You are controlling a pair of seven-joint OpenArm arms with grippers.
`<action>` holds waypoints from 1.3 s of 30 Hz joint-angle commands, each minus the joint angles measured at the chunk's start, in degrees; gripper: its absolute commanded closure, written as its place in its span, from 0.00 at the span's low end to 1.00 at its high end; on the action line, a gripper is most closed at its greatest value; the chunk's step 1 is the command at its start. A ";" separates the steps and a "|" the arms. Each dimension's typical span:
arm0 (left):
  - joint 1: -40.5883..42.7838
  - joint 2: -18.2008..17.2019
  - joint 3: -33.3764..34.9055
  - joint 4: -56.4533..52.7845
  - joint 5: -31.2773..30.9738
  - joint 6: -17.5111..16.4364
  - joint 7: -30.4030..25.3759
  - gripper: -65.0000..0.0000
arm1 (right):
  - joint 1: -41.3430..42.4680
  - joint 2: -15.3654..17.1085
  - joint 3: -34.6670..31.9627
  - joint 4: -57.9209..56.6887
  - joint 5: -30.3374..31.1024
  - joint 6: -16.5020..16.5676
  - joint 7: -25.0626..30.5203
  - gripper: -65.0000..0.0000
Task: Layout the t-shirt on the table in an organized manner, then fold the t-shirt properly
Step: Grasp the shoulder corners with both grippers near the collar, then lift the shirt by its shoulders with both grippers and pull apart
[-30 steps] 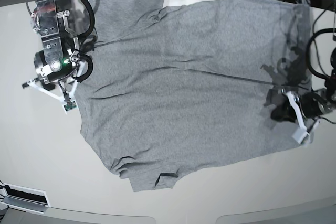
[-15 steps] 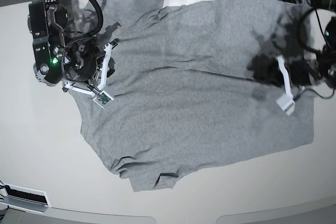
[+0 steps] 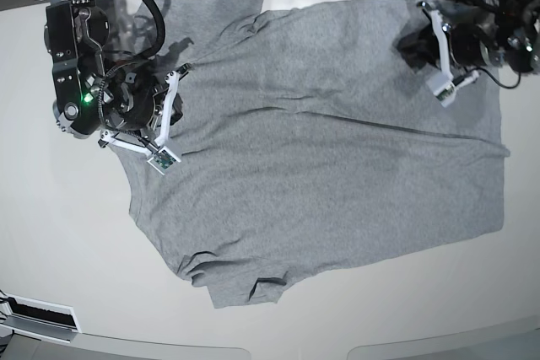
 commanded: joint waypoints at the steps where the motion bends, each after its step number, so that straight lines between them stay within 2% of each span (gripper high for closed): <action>1: -0.70 -0.42 -0.52 0.26 0.87 -0.47 -1.51 1.00 | 0.83 0.37 0.26 1.09 0.61 -0.35 0.87 1.00; 4: -0.83 1.11 -0.50 -1.46 5.62 -0.47 -3.69 1.00 | 0.76 0.37 0.26 1.09 0.59 -0.37 -0.28 1.00; 10: -2.14 3.26 -0.31 -10.97 9.97 0.13 -10.19 1.00 | 0.83 0.37 0.26 1.09 0.63 -0.35 -0.66 1.00; 17: -9.60 3.69 -0.31 -24.90 10.10 0.17 -13.68 1.00 | 0.81 0.39 0.26 1.09 0.61 -1.42 -0.66 1.00; 19: -12.37 3.69 -0.31 -27.02 12.17 0.17 -13.70 1.00 | 0.83 0.39 0.26 1.09 0.59 -1.40 -0.68 1.00; 23: -16.48 1.86 -0.31 -28.61 14.23 0.50 -14.43 1.00 | 0.83 0.39 0.28 1.09 -0.98 -1.57 -0.70 1.00; 30: -19.08 -4.81 -0.31 -28.61 14.10 1.09 -16.33 1.00 | 1.44 0.39 0.28 1.09 -8.68 -8.61 -0.63 1.00; 33: -19.06 -6.91 -0.31 -28.61 8.52 -0.47 -15.65 1.00 | 1.95 0.37 0.28 1.20 -7.48 -10.75 -0.63 1.00; 36: -19.08 -8.24 -0.31 -28.39 -0.85 -0.47 -11.28 1.00 | 1.53 0.39 1.14 1.20 -1.64 -10.64 -0.68 1.00; 39: -19.08 -9.09 -0.31 -27.19 -10.34 -0.47 -6.05 1.00 | 0.15 0.37 5.35 1.20 5.62 -9.88 -0.68 1.00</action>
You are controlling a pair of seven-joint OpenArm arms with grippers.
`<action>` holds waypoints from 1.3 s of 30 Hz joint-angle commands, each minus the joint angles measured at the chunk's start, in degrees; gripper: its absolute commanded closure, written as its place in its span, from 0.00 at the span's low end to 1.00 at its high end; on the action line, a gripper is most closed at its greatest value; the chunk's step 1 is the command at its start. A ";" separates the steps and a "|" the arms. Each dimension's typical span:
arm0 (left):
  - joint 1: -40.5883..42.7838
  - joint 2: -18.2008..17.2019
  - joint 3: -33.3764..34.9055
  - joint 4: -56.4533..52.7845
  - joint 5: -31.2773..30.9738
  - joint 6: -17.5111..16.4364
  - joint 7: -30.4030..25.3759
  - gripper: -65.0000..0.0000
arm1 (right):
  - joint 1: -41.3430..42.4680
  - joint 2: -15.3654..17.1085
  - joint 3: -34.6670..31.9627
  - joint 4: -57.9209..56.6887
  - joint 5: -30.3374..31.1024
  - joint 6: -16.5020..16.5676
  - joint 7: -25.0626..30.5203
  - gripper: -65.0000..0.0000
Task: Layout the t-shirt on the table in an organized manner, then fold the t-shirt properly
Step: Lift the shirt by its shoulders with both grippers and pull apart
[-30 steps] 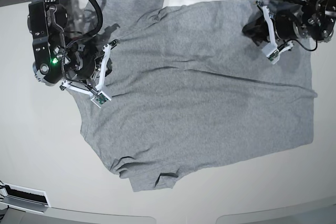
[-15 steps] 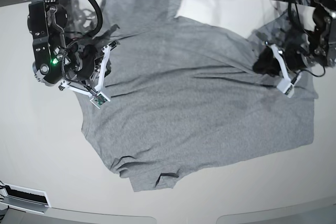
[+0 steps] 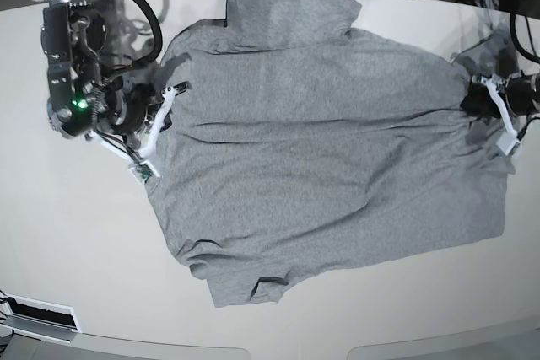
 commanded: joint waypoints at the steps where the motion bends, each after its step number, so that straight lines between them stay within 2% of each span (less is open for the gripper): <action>1: -0.85 -1.90 -0.44 1.22 -2.91 -0.45 0.20 1.00 | 0.11 0.74 2.64 1.14 2.89 0.92 0.44 1.00; 3: -0.85 -2.51 -0.46 1.84 -6.23 -0.45 1.18 1.00 | -1.90 0.74 7.96 1.14 9.66 4.09 0.02 1.00; 7: -1.66 -3.82 -0.50 1.90 -10.03 -0.45 1.11 1.00 | -6.49 0.00 18.34 1.14 26.10 13.81 -5.29 1.00; 10: -3.10 -4.37 -0.74 1.90 -11.96 -0.45 1.16 1.00 | -10.10 -1.03 23.21 1.14 36.28 16.76 -10.23 1.00; 12: -3.96 -4.42 -1.62 1.90 -12.11 -0.45 1.11 1.00 | -12.44 -1.79 25.03 1.14 40.04 17.88 -12.28 1.00; 16: -4.50 -4.42 -4.96 1.90 -12.13 -0.45 1.14 1.00 | -17.09 -3.32 25.94 1.11 38.99 18.08 -11.50 1.00; 19: -4.48 -4.42 -7.76 1.88 -12.11 -0.45 2.75 1.00 | -18.93 -5.31 25.94 1.01 34.36 18.08 -10.64 1.00; 20: -4.48 -4.42 -8.59 1.88 -12.11 -0.45 3.45 1.00 | -19.23 -5.73 25.88 1.01 32.79 18.10 -10.45 0.97; 23: -4.28 -4.42 -11.28 1.86 -12.11 -0.45 6.12 1.00 | -19.56 -5.99 25.05 0.96 31.98 16.87 -10.03 0.56; 24: -4.04 -4.46 -12.22 1.86 -12.11 -0.45 6.75 1.00 | -19.52 -6.16 24.76 0.96 31.95 15.67 -9.81 0.48; 25: -3.61 -4.59 -13.27 1.86 -12.15 -0.45 7.06 1.00 | -19.54 -6.36 24.52 0.96 31.98 14.86 -9.40 0.46; 28: -2.51 -4.72 -16.96 1.86 -12.13 -0.44 7.32 1.00 | -19.56 -8.09 24.33 0.15 31.95 14.56 -8.98 0.46; 31: -1.31 -4.70 -21.09 1.75 -12.11 2.01 7.54 1.00 | -19.50 -10.14 24.33 -3.41 31.95 14.71 -7.56 0.46; 35: 0.68 -4.74 -24.48 1.70 -12.13 2.29 7.98 1.00 | -19.21 -10.60 24.37 -8.61 33.03 16.22 -5.11 0.46; 39: 3.96 -4.72 -25.05 1.70 -12.15 2.29 7.91 1.00 | -19.21 -10.91 24.48 -10.34 37.18 18.21 -5.09 0.46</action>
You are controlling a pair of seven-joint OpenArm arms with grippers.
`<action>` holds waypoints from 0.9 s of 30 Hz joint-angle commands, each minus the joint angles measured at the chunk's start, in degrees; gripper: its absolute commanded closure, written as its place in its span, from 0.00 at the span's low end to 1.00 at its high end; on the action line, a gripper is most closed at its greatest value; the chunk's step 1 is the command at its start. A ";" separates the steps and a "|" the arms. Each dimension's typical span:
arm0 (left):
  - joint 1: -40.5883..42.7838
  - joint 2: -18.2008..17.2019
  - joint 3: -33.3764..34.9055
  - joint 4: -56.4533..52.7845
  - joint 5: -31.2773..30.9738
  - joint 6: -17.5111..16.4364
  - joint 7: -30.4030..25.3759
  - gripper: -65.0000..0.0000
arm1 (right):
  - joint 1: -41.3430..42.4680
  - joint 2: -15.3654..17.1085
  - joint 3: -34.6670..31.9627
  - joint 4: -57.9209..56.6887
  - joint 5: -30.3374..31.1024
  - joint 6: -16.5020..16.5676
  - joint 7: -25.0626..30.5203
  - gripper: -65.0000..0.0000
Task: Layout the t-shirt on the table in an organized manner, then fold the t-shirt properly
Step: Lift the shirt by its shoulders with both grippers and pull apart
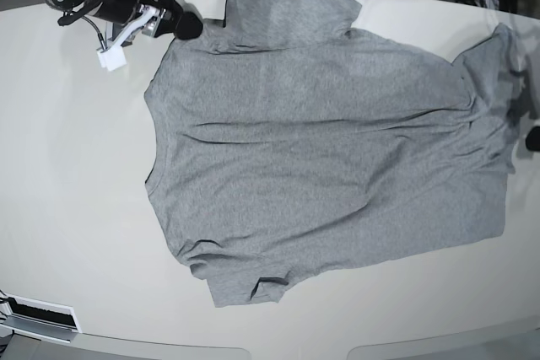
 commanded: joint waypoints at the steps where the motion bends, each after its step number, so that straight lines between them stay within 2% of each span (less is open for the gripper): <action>1: 0.17 -1.84 -0.61 0.52 -1.36 -0.42 -0.61 1.00 | -0.09 0.00 0.22 0.33 1.51 0.57 0.24 0.46; 6: 2.27 -1.86 -2.08 0.50 -4.02 -0.68 -0.63 1.00 | -0.09 -0.28 0.22 -1.60 4.44 0.20 0.20 0.46; 11: 2.34 -1.86 -6.56 0.46 -4.13 -0.81 0.28 1.00 | -0.09 -1.27 0.22 -1.64 8.33 0.39 0.20 0.46; 14: 2.45 -1.86 -7.96 0.46 -4.13 -0.79 0.31 1.00 | 0.72 -2.03 0.22 -1.64 8.00 0.90 0.17 0.46; 17: 2.47 -1.75 -7.93 0.46 -4.13 -0.81 0.31 1.00 | 1.99 -3.48 0.22 -1.64 4.96 0.90 0.20 0.47; 19: 3.02 -1.73 -7.93 0.46 -4.17 -0.81 0.68 1.00 | 2.62 -3.87 0.17 -1.64 2.93 0.90 0.20 0.55; 20: 3.63 -1.73 -7.93 0.46 -4.42 -0.81 0.74 1.00 | 2.78 -3.80 0.17 -1.62 2.43 0.92 0.22 0.64; 22: 5.73 -1.70 -8.13 0.42 -6.78 -0.79 1.90 1.00 | 2.93 -3.32 0.17 -1.62 2.27 1.64 0.22 0.91; 23: 7.13 -1.64 -8.52 0.28 -8.76 -0.79 2.80 1.00 | 3.08 -2.89 0.17 -1.55 2.34 2.45 0.20 1.00; 27: 12.33 -0.13 -14.80 -0.09 -14.78 -1.42 6.43 1.00 | 3.98 -1.62 0.17 -1.51 2.51 2.72 -0.24 1.00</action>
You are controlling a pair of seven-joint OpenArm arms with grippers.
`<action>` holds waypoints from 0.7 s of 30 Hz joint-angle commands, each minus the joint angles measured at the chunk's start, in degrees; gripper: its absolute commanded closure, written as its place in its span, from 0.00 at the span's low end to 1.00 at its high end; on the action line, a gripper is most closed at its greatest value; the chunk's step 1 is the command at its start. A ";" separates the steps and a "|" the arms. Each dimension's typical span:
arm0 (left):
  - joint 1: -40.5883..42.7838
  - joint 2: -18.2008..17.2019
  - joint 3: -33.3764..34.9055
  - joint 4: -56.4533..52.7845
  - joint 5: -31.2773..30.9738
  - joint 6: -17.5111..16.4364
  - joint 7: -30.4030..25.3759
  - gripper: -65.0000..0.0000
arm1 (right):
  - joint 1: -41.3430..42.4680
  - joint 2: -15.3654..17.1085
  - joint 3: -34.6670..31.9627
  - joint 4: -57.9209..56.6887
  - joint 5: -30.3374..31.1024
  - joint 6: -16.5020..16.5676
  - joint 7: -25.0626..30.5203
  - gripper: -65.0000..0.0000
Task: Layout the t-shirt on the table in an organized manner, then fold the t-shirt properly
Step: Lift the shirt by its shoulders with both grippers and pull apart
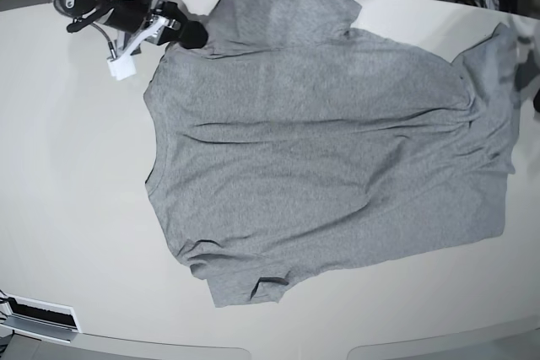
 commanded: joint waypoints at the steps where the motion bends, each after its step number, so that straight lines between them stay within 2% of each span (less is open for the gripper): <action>1: 1.03 -1.38 -3.19 0.57 -1.81 -1.14 0.26 1.00 | 0.48 0.37 0.15 0.74 1.51 0.73 0.31 1.00; 4: 6.12 0.87 -9.11 0.57 -1.70 -0.31 0.98 1.00 | 0.44 1.70 0.15 0.74 1.53 0.73 0.17 1.00; 7: 9.25 3.39 -11.69 0.57 0.42 2.73 -1.90 0.98 | 1.09 3.15 0.15 0.74 1.77 0.73 -0.22 1.00; 9: 9.64 5.09 -11.65 0.57 3.78 5.20 -3.19 0.73 | 2.05 3.74 0.15 0.74 1.75 0.73 -1.25 1.00; 10: 9.64 6.01 -11.58 0.57 5.07 5.22 -3.87 0.59 | 2.47 3.93 0.15 0.74 1.75 0.73 -1.70 1.00; 11: 9.66 6.91 -11.50 0.57 6.10 5.22 -4.63 0.48 | 2.73 4.07 0.15 0.74 1.75 0.73 -1.88 1.00; 12: 9.66 7.67 -11.23 0.57 7.10 5.25 -5.31 0.42 | 2.80 4.17 0.15 0.74 1.79 0.73 -1.86 1.00; 16: 9.49 9.68 -8.68 0.57 11.63 7.98 -9.42 0.41 | 2.84 4.17 0.15 0.74 1.77 0.73 -1.88 1.00; 19: 9.46 9.79 -5.18 0.57 15.63 13.40 -14.05 0.41 | 3.17 4.17 0.15 0.74 1.79 0.73 -1.88 1.00; 21: 9.46 9.86 -4.09 0.57 17.25 14.27 -16.33 0.41 | 3.28 4.20 0.15 0.74 1.75 0.73 -1.86 1.00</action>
